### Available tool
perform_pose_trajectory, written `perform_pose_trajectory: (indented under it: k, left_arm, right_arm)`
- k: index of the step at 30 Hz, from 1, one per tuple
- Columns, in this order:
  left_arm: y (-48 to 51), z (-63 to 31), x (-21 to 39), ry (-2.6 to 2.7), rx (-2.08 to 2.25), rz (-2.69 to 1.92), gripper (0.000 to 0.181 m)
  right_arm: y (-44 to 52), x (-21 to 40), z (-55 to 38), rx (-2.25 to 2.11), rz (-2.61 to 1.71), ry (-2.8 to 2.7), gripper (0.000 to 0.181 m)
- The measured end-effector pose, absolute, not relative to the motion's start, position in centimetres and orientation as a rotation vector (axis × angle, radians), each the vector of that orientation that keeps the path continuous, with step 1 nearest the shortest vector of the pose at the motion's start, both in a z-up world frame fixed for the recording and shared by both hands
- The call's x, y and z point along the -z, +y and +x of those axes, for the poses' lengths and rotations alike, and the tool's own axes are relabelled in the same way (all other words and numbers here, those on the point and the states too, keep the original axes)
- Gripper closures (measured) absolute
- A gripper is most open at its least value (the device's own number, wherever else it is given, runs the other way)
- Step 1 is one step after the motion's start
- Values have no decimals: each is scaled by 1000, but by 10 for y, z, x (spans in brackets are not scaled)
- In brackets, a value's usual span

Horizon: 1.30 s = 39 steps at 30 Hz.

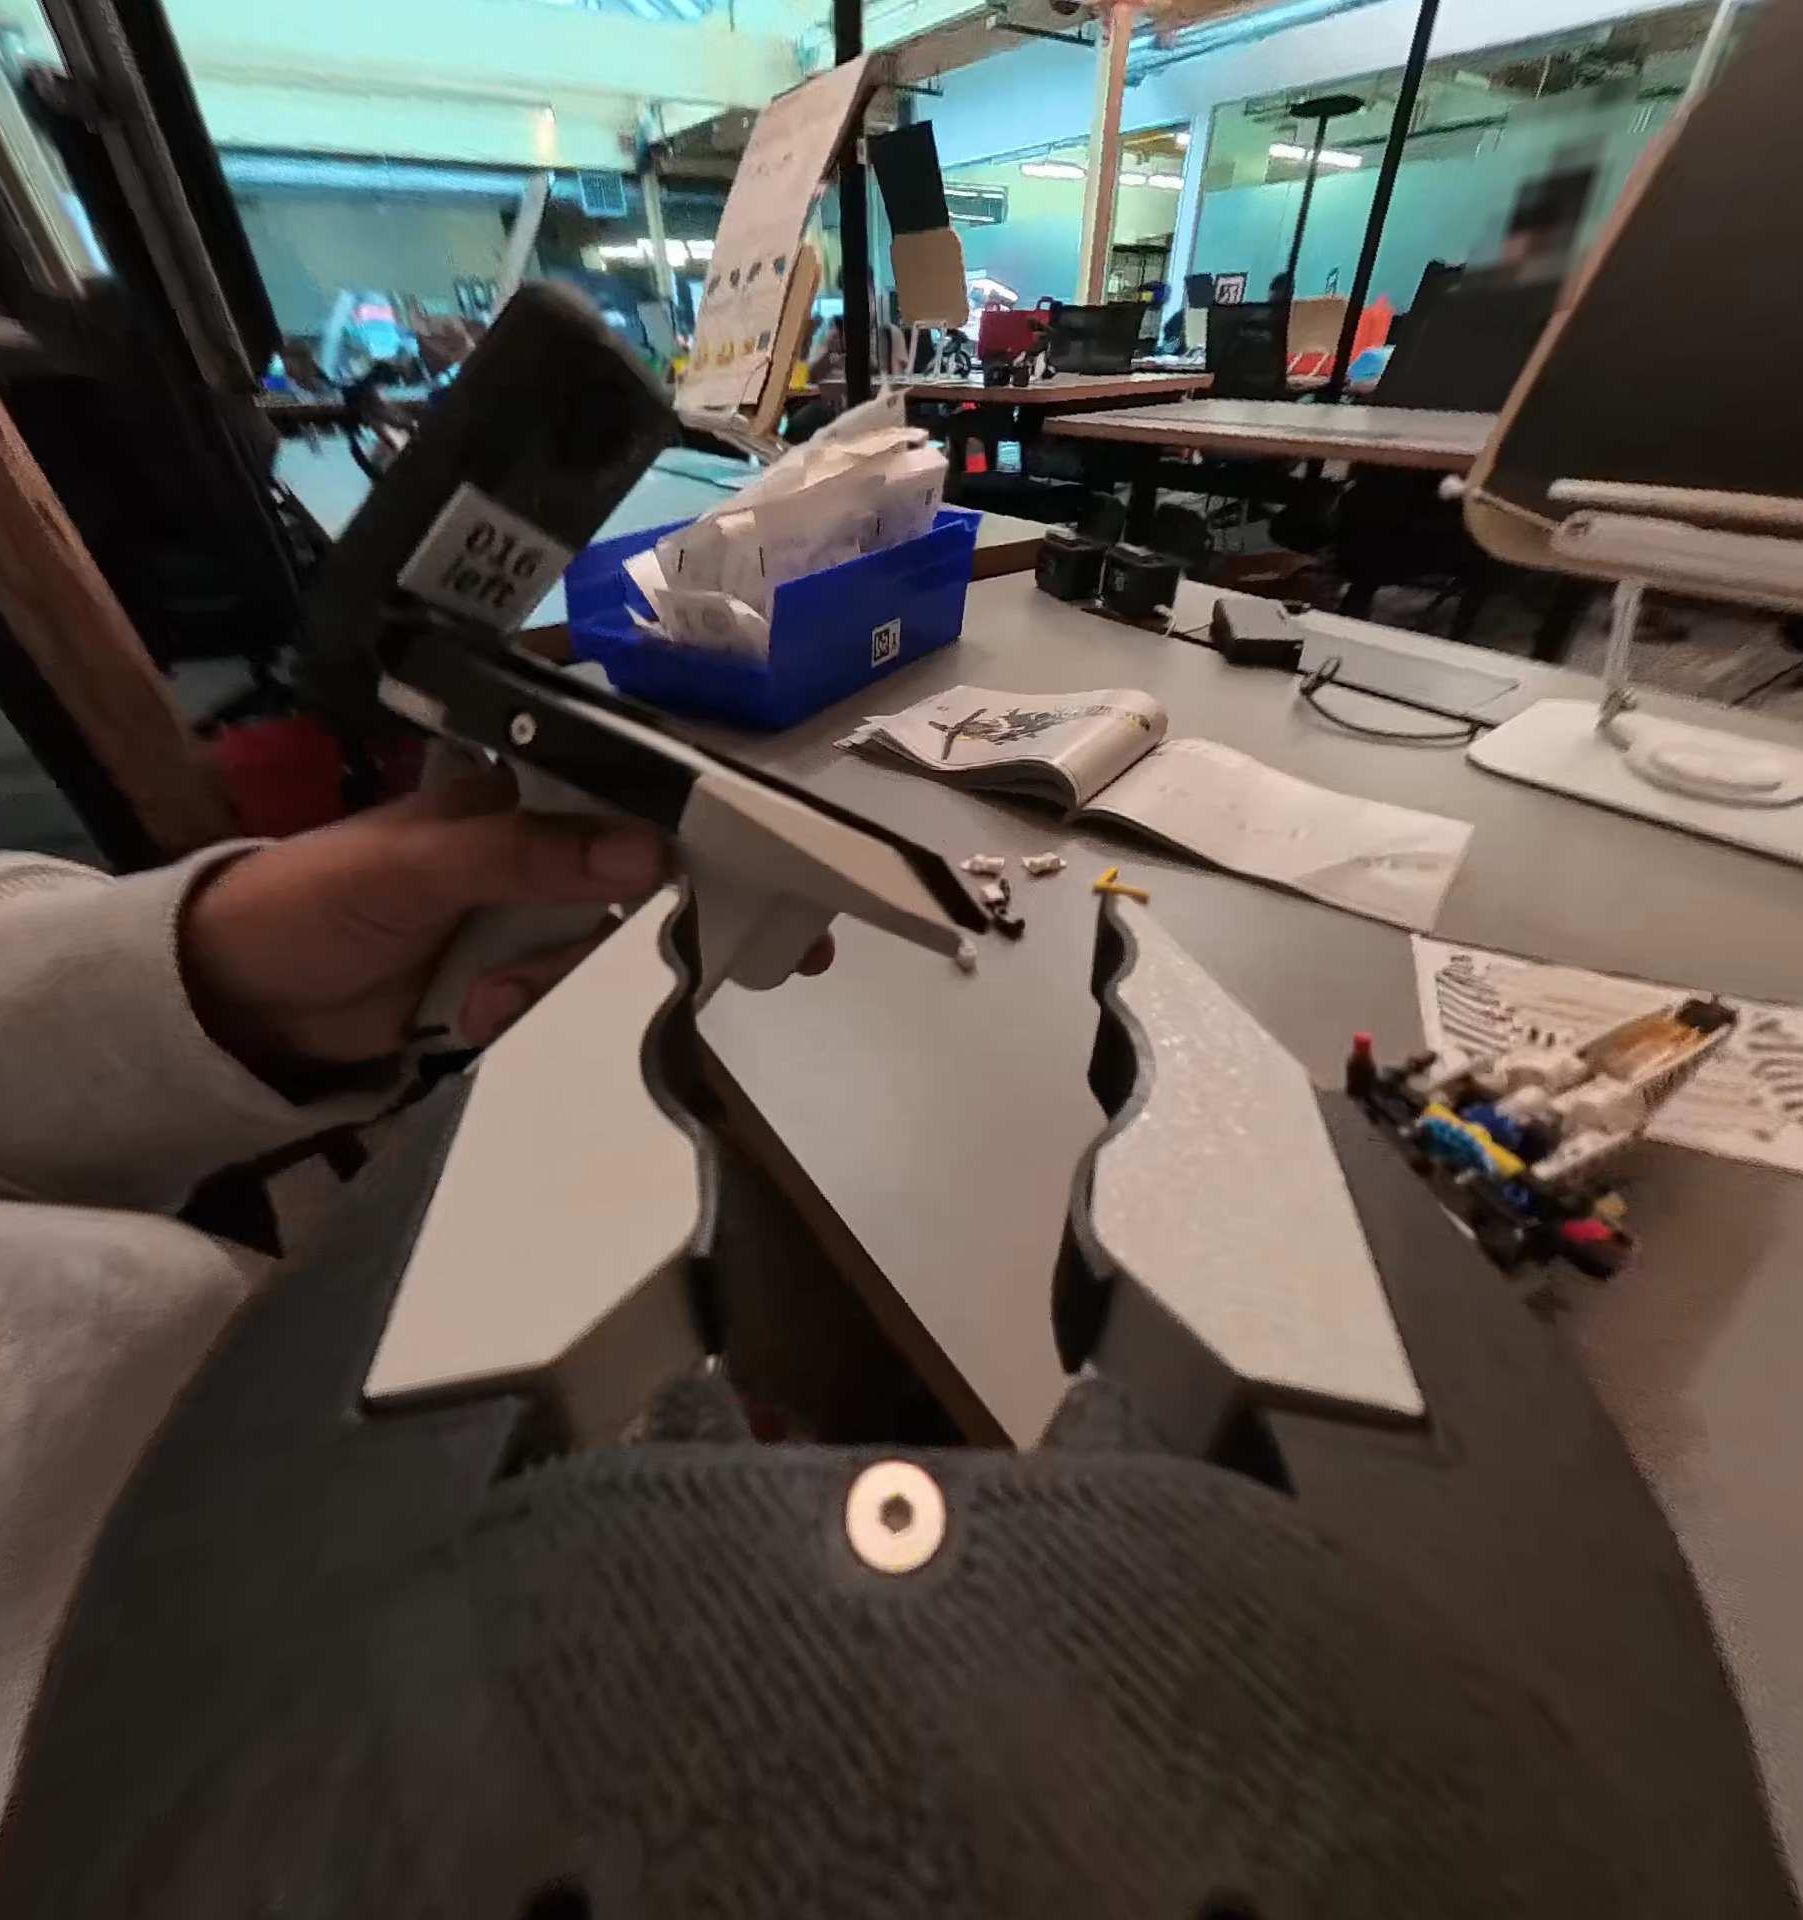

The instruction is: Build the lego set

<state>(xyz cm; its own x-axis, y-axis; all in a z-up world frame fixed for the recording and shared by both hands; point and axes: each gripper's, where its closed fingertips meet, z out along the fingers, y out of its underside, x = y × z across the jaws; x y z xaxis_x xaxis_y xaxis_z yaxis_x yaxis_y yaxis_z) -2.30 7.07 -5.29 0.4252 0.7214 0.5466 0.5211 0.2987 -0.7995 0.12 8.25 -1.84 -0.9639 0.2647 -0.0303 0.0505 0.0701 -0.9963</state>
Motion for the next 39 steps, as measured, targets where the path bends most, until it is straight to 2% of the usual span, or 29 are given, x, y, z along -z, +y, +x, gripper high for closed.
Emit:
perform_pose_trajectory:
  k: [4,8,12,18,21,26,30,35,37,39]
  left_arm:
    - [75,-33,70,-1244,-136,-1340,139]
    - [71,-55,74,-1253,-102,-1308,138]
    - [63,-90,72,-1233,-128,-1360,136]
    - [73,-140,71,-1151,-147,-1463,138]
    - [85,-165,61,-1084,-145,-1513,138]
    - [118,-191,42,-983,-18,-1589,138]
    - [143,-201,37,-936,73,-1647,137]
    - [154,-213,62,-910,51,-1898,131]
    - [152,-216,70,-883,61,-1990,125]
    - [154,-213,73,-780,102,-2066,105]
  right_arm:
    - [104,32,-20,-1991,-406,-2204,118]
    - [93,57,-3,-1889,-286,-2272,126]
    - [70,93,-3,-1733,-254,-2362,125]
    - [82,126,-40,-1518,-491,-2468,119]
    - [100,132,-53,-1433,-526,-2465,140]
    - [143,139,-90,-1273,-593,-2407,152]
    - [177,135,-129,-1292,-794,-2324,126]
    - [190,119,-144,-1434,-902,-2292,115]
    - [181,113,-133,-1558,-925,-2307,112]
    - [171,111,-122,-1686,-969,-2316,109]
